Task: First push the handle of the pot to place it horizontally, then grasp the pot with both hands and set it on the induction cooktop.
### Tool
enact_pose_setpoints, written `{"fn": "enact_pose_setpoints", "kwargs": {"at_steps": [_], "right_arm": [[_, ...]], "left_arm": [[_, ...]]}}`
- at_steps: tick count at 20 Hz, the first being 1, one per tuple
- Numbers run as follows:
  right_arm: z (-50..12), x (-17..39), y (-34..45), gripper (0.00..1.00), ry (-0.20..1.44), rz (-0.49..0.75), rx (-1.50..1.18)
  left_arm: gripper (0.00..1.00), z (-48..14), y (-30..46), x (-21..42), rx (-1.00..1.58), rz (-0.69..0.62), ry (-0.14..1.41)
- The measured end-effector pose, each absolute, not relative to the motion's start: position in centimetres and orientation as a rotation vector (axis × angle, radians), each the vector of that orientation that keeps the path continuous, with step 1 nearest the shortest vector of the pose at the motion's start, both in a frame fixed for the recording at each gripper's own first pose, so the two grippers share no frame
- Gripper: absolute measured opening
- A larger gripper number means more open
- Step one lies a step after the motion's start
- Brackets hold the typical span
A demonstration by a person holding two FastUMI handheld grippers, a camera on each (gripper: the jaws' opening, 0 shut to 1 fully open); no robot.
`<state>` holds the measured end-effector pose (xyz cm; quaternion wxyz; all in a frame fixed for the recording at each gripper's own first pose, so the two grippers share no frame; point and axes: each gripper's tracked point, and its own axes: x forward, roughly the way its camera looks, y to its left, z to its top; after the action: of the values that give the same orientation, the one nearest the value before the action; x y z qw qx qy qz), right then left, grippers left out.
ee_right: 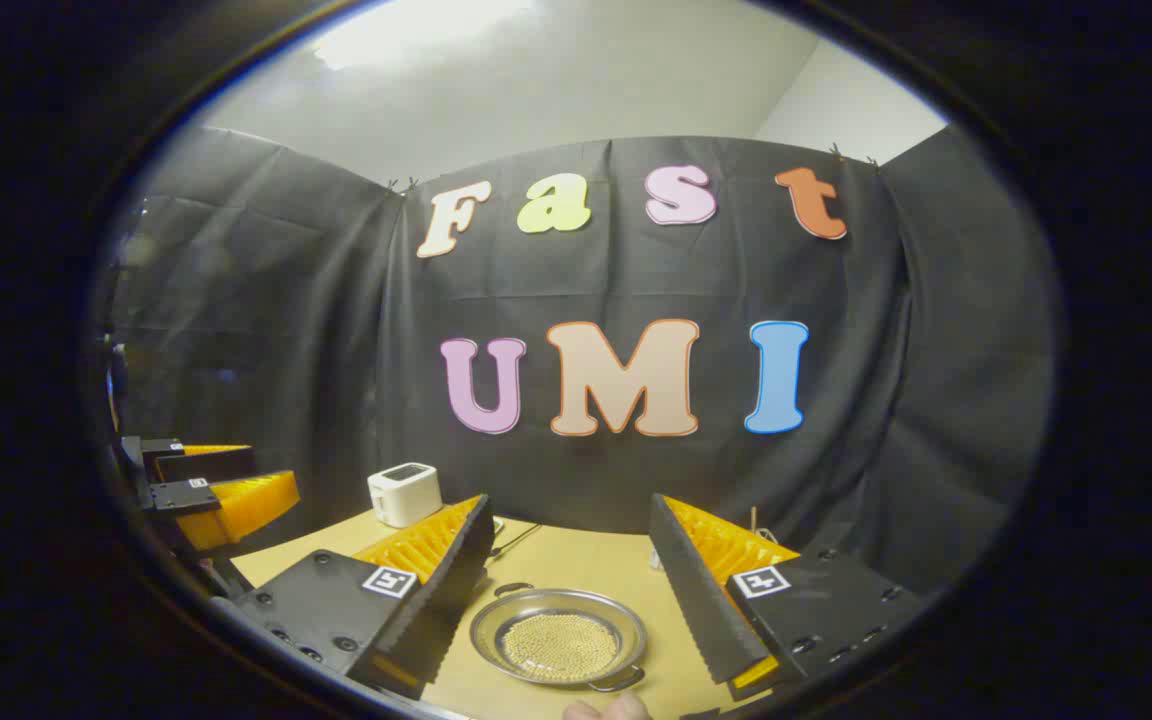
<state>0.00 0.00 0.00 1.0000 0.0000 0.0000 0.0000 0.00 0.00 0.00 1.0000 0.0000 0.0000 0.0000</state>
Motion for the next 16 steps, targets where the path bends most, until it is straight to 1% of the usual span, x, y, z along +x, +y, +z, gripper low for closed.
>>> {"fn": "enact_pose_setpoints", "kwargs": {"at_steps": [4, 5, 8, 9, 11, 12, 13, 14, 15, 16], "right_arm": [[-0.1, 0.3, 0.2, 0.99, 0.005, 0.009, -0.005], [-0.3, 0.3, 0.4, 0.99, 0.005, 0.009, -0.008], [-0.1, 0.6, 1.1, 0.99, 0.002, 0.01, -0.005], [-0.2, 0.7, 1.4, 0.99, 0.001, 0.01, -0.005], [-0.2, 0.8, 2.2, 0.99, 0.0, 0.01, -0.009], [-0.2, 0.7, 2.6, 0.99, 0.0, 0.009, -0.011], [-0.2, 0.6, 3.0, 0.99, -0.003, 0.006, -0.012], [-0.2, 0.4, 3.2, 0.99, -0.004, -0.001, -0.017], [-0.3, 0.3, 3.2, 0.99, -0.003, -0.012, -0.025], [-0.2, 0.1, 3.2, 0.99, -0.007, -0.021, -0.031]], "left_arm": [[0.91, -0.4, 0.2, -0.2, 0.006, 0.007, 0.011], [0.94, -0.3, 0.3, -0.3, 0.007, 0.008, 0.01], [0.9, -0.1, 1.1, -0.7, 0.017, 0.013, 0.005], [0.93, 0.0, 1.5, -0.8, 0.02, 0.015, 0.002], [0.93, 0.3, 2.2, -1.1, 0.024, 0.017, -0.008], [0.91, 0.2, 2.4, -1.3, 0.024, 0.014, -0.011], [0.93, 0.1, 2.6, -1.6, 0.025, 0.006, -0.01], [0.93, -0.3, 2.9, -1.8, 0.028, 0.0, -0.004], [0.91, -0.6, 3.1, -2.1, 0.029, -0.008, 0.001], [0.93, -0.9, 3.3, -2.4, 0.024, -0.016, 0.003]]}}
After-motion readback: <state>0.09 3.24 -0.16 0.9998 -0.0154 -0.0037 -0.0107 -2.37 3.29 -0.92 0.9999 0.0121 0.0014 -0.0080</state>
